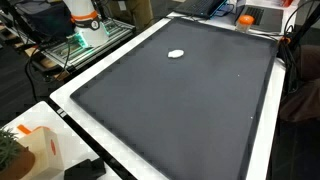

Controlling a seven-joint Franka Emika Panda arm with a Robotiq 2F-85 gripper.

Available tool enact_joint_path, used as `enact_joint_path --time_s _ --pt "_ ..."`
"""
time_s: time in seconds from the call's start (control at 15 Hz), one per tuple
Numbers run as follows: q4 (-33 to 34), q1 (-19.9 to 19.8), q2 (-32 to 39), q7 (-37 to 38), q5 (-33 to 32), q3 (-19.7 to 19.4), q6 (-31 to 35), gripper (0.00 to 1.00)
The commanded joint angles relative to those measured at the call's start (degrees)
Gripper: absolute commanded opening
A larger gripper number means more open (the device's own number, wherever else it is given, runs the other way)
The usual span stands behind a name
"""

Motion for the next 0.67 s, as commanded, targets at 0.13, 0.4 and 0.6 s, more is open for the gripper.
enact_joint_path --time_s 0.13,0.4,0.6 --pt "0.2 0.7 0.0 0.4 -0.4 -0.4 -0.3 1.00" --pt "0.2 0.7 0.0 0.4 -0.4 -0.4 -0.3 1.00" --pt "0.8 2.3 0.1 0.3 1.9 0.2 -3.3 1.00"
